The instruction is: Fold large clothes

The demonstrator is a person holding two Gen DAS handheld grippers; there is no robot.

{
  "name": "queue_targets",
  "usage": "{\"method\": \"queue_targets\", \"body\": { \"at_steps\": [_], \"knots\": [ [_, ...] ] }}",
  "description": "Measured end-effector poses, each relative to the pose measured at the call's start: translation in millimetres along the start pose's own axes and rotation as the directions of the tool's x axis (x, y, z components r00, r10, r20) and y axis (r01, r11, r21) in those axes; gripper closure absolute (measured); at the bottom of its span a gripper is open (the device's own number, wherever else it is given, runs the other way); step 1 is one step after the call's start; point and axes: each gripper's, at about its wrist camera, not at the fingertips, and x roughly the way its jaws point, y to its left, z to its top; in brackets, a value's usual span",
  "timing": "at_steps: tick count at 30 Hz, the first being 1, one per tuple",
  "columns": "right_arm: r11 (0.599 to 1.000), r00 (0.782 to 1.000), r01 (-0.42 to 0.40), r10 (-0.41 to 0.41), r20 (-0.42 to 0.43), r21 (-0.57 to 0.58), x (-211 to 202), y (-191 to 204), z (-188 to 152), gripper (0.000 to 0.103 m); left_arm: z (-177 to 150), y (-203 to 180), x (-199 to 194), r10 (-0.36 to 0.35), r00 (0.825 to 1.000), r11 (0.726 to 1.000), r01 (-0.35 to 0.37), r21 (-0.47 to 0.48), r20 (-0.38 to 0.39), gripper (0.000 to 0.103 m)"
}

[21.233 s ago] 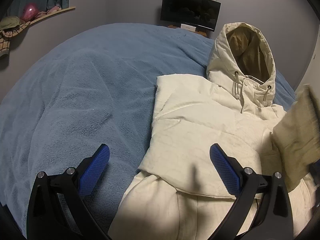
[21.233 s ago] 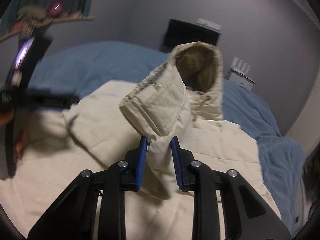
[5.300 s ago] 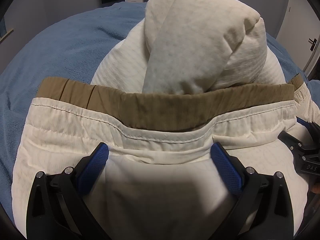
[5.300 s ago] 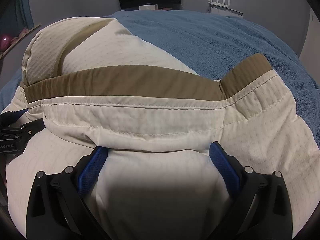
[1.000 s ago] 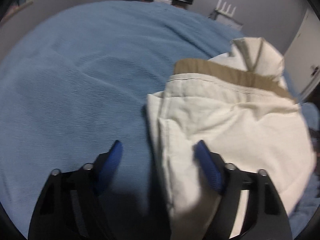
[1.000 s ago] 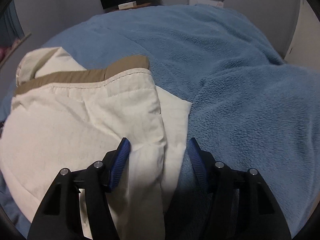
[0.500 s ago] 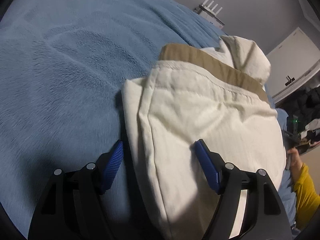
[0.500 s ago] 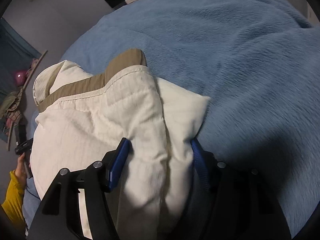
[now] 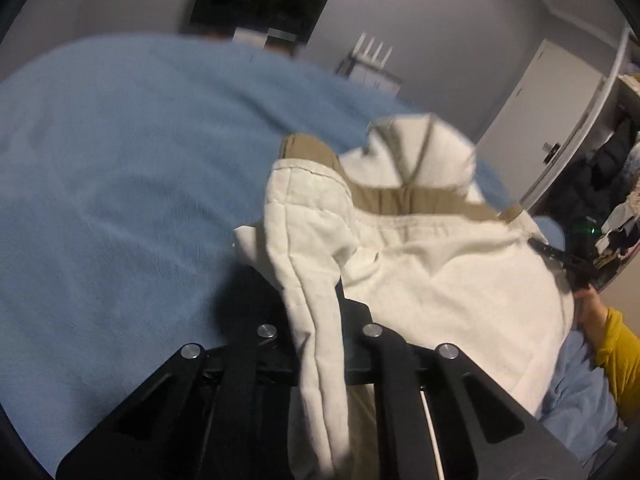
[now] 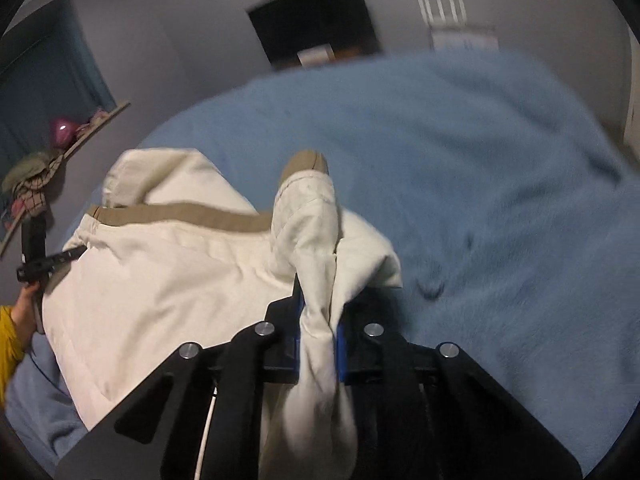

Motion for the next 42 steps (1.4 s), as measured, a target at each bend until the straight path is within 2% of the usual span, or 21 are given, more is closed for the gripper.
{"method": "queue_targets", "body": {
  "at_steps": [3, 7, 9, 11, 14, 17, 18, 20, 21, 22, 23, 24, 26, 29, 32, 34, 36, 38, 42],
  "knots": [
    [0.999, 0.996, 0.005, -0.002, 0.095, -0.038, -15.6, 7.9, 11.8, 0.095, 7.4, -5.2, -16.1, 0.009, 0.996, 0.999, -0.012, 0.032, 0.091, 0.093],
    [0.997, 0.984, 0.056, -0.048, 0.172, -0.046, -9.2, 6.2, 27.7, 0.095, 19.8, 1.3, -5.8, 0.061, 0.99, 0.997, -0.065, 0.03, 0.125, 0.093],
    [0.996, 0.985, 0.084, -0.078, 0.155, -0.033, 7.1, 1.9, 33.6, 0.095, 21.4, 6.4, 14.2, 0.099, 0.992, 0.995, -0.101, 0.026, 0.082, 0.093],
    [0.993, 0.989, 0.114, -0.112, 0.1, -0.016, 30.5, -9.6, 33.2, 0.095, 17.7, 17.3, 33.7, 0.13, 0.991, 0.991, -0.131, 0.023, 0.016, 0.088],
    [0.992, 0.992, 0.128, -0.128, 0.016, 0.024, 57.6, -29.1, 25.0, 0.09, 8.4, 30.1, 45.8, 0.139, 0.99, 0.99, -0.139, 0.002, -0.023, 0.077],
    [0.99, 0.993, 0.121, -0.119, -0.025, 0.067, 66.5, -37.4, 21.9, 0.081, 3.0, 33.1, 45.8, 0.191, 0.981, 0.982, -0.191, 0.003, -0.038, 0.063],
    [0.991, 0.993, 0.113, -0.111, -0.032, 0.075, 65.9, -38.1, 21.7, 0.078, 10.7, 31.6, 49.0, 0.218, 0.975, 0.976, -0.218, 0.01, -0.036, 0.054],
    [0.988, 0.99, 0.138, -0.136, -0.042, 0.064, 62.6, -38.2, 22.2, 0.06, 8.5, 23.3, 38.9, 0.279, 0.96, 0.959, -0.279, 0.045, -0.011, 0.045],
    [0.986, 0.987, 0.157, -0.154, -0.046, 0.053, 56.5, -32.2, 21.4, 0.043, 8.4, 19.9, 34.0, 0.307, 0.952, 0.95, -0.307, 0.063, 0.004, 0.036],
    [0.982, 0.983, 0.183, -0.182, -0.04, 0.035, 51.7, -26.6, 23.4, 0.038, 8.8, 15.3, 28.3, 0.343, 0.939, 0.935, -0.344, 0.082, 0.029, 0.027],
    [0.975, 0.975, 0.22, -0.22, -0.019, 0.001, 44.2, -18.7, 23.8, 0.038, 7.8, 10.1, 16.9, 0.384, 0.921, 0.917, -0.389, 0.087, 0.069, 0.026],
    [0.97, 0.97, 0.242, -0.242, -0.007, -0.022, 38.3, -12.8, 24.2, 0.037, 6.8, 5.8, 8.3, 0.392, 0.916, 0.914, -0.399, 0.078, 0.091, 0.025],
    [0.956, 0.958, 0.286, -0.285, 0.02, -0.063, 28.6, 3.1, 25.8, 0.037, 9.8, -8.3, -10.6, 0.346, 0.928, 0.933, -0.355, 0.053, 0.136, 0.025],
    [0.951, 0.958, 0.286, -0.279, 0.067, -0.121, 17.8, 36.6, 29.4, 0.035, 17.6, -50.0, -12.5, 0.281, 0.948, 0.947, -0.299, 0.12, 0.152, 0.023],
    [0.964, 0.978, 0.21, -0.208, 0.028, -0.163, 33.2, 76.4, 38.4, 0.033, 26.2, -91.7, 16.3, 0.241, 0.964, 0.947, -0.259, 0.19, 0.113, 0.021],
    [0.971, 0.984, 0.169, -0.175, -0.02, -0.172, 52.5, 96.5, 41.6, 0.033, 28.8, -116.9, 49.3, 0.219, 0.975, 0.949, -0.224, 0.22, 0.047, 0.021],
    [0.974, 0.986, 0.138, -0.152, -0.07, -0.179, 73.8, 114.4, 41.7, 0.033, 29.0, -134.0, 84.6, 0.243, 0.97, 0.936, -0.233, 0.262, -0.004, 0.022],
    [0.969, 0.982, 0.14, -0.162, -0.095, -0.205, 93.1, 127.0, 40.6, 0.033, 28.2, -143.1, 116.0, 0.297, 0.954, 0.911, -0.27, 0.31, -0.043, 0.023],
    [0.958, 0.971, 0.182, -0.21, -0.111, -0.221, 126.9, 137.0, 46.8, 0.03, 39.1, -133.4, 151.9, 0.333, 0.941, 0.914, -0.305, 0.267, -0.065, 0.02]
  ]
}}
